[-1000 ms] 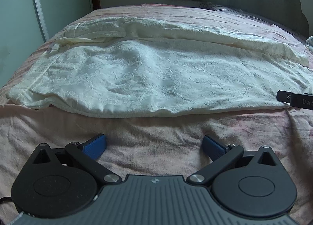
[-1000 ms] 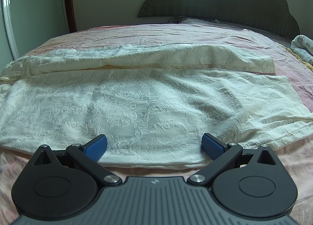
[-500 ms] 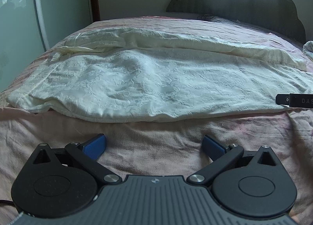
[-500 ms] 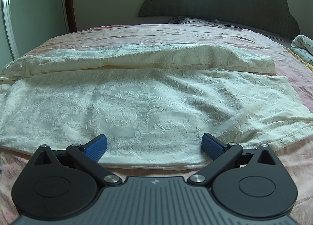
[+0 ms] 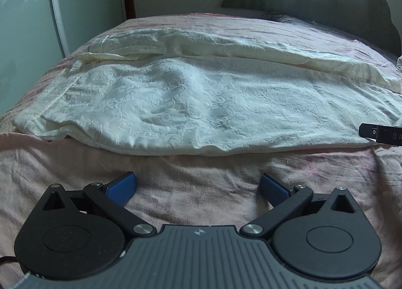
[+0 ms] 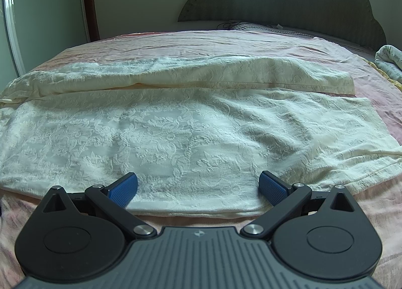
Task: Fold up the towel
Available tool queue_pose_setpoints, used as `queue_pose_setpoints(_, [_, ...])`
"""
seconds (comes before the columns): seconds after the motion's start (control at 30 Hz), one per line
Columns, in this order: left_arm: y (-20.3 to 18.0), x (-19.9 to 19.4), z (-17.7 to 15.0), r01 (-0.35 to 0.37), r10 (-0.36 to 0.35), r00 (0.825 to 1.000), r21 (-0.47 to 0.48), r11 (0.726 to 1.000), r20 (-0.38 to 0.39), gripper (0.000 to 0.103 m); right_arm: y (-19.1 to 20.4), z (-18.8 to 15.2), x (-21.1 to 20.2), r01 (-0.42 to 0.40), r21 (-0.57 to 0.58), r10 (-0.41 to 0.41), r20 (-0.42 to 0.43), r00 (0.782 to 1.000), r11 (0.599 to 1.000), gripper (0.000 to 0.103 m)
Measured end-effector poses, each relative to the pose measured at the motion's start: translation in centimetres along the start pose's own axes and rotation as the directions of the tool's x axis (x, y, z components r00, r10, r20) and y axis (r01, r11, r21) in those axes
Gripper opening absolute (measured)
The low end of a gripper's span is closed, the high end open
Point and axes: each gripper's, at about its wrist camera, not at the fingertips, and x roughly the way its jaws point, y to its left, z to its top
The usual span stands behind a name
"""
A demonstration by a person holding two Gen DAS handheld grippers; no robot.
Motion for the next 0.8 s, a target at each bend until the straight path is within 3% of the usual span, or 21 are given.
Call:
queue_pose_setpoints(0.17, [1.0,-1.0,1.6,0.066,-0.066,0.995,-0.009,0.998,-0.068,0.100,0.0,0.0,0.0,0.000,0.000,0.000,0.000,1.000,1.000,0.103])
queue_pose_setpoints(0.3, [2.9,-3.5,4.3,0.042,-0.042,0.998,0.011,0.999,0.043,0.102,-0.1,0.0,0.0,0.000,0.000,0.000,0.000,1.000,1.000,0.103])
queue_pose_setpoints(0.43, [5.4,-5.0,7.2,-0.003,0.007,0.990,-0.033,0.999,0.140,0.102,0.1,0.0,0.0,0.002,-0.002,-0.002,-0.001,1.000,1.000,0.103])
queue_pose_setpoints(0.53, [7.0,-5.8,9.1,0.018,-0.002,0.980,-0.075,0.997,0.197,0.102,0.1,0.0,0.1,0.001,-0.002,-0.001,-0.002,1.000,1.000,0.103])
queue_pose_setpoints(0.8, [12.6,-3.7,15.1,0.039,-0.019,0.944,-0.055,0.998,0.328,0.103,-0.3,1.0,0.1,-0.015,-0.015,0.014,-0.064,0.998,1.000,0.103])
